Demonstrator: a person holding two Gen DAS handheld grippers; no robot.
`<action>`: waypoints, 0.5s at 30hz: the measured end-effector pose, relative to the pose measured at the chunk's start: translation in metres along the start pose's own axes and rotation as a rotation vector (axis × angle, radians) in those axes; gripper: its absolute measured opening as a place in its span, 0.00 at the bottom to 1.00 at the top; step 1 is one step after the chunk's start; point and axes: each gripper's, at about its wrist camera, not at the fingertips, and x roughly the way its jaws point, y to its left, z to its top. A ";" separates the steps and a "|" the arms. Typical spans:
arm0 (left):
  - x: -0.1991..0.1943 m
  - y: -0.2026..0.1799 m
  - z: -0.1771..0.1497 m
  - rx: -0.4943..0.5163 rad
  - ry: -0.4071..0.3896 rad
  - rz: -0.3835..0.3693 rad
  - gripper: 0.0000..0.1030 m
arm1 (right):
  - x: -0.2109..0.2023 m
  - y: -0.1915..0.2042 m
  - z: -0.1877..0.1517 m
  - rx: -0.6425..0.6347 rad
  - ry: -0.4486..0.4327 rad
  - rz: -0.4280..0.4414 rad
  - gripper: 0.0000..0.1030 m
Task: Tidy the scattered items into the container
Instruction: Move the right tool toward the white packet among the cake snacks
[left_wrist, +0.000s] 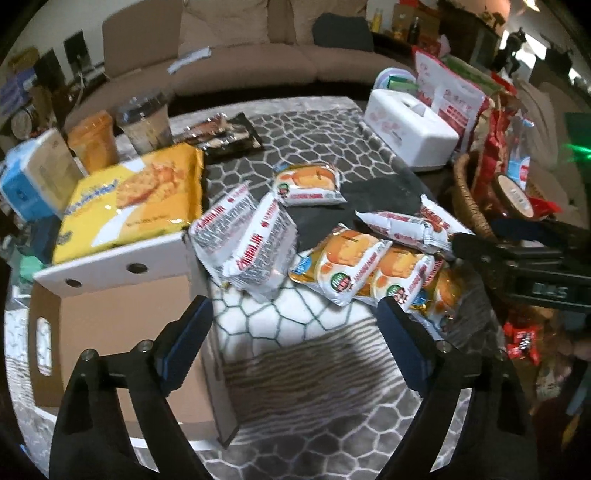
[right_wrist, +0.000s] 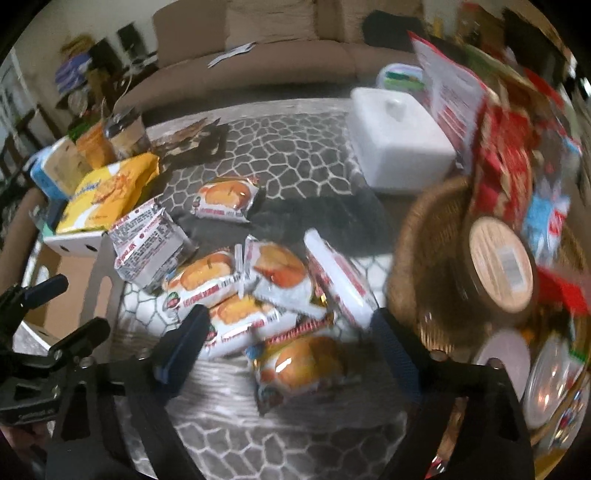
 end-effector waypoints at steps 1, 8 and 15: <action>0.001 0.001 0.000 -0.005 0.006 -0.010 0.87 | 0.006 0.006 0.003 -0.040 0.002 -0.010 0.79; 0.001 0.013 0.008 -0.053 0.012 -0.033 0.87 | 0.043 0.029 0.006 -0.181 0.056 -0.074 0.67; 0.005 0.016 0.005 -0.038 0.010 -0.036 0.88 | 0.059 0.024 0.007 -0.165 0.074 -0.109 0.41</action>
